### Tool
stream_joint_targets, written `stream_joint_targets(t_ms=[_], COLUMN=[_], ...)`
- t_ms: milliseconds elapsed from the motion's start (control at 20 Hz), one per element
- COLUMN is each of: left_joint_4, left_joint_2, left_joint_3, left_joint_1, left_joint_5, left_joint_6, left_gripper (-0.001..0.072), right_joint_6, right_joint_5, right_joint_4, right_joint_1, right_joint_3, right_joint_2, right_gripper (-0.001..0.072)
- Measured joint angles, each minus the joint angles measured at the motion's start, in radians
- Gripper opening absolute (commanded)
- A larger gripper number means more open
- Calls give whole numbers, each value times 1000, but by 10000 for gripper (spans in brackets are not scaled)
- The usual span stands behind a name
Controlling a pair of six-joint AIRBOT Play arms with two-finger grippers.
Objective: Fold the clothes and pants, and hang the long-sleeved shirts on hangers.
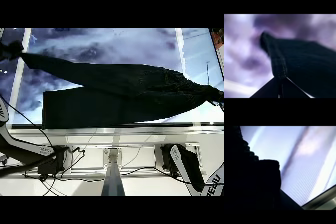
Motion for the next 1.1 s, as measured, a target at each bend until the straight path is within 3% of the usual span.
stream_joint_targets(t_ms=[200,250,300,350,400,500,550,650,700,750,800,1100], left_joint_4=[89,100,111,116,122,127,131,156,169,183,193,215], left_joint_2=[-39,-45,-49,-53,-55,-58,-59,-60,-61,-61,-61,-26], left_joint_3=[-16,-18,-19,-19,-20,-21,-21,-21,-21,-21,-21,-50], left_joint_1=[18,19,21,22,22,22,22,23,24,26,30,65], left_joint_5=[-80,-89,-96,-104,-110,-136,-157,-216,-254,-299,-345,-540], left_joint_6=[-17,-17,-18,-18,-18,-18,-18,-18,-16,-3,8,58], left_gripper=[35,218,617,706,709,702,676,515,400,154,24,22], right_joint_6=[0,0,0,0,0,0,0,0,0,0,0,-29], right_joint_5=[-2,-2,-3,-3,-4,-6,-5,-4,-3,-2,-2,-1], right_joint_4=[0,0,0,0,-1,-3,-3,-3,-2,-2,-3,-6], right_joint_1=[0,0,0,0,0,-1,-1,-1,-1,-1,-1,-1], right_joint_3=[0,0,0,0,0,0,0,0,0,0,0,0], right_joint_2=[0,0,0,0,0,0,0,0,0,0,0,0], right_gripper=[27,28,31,74,176,336,350,350,350,350,350,349])
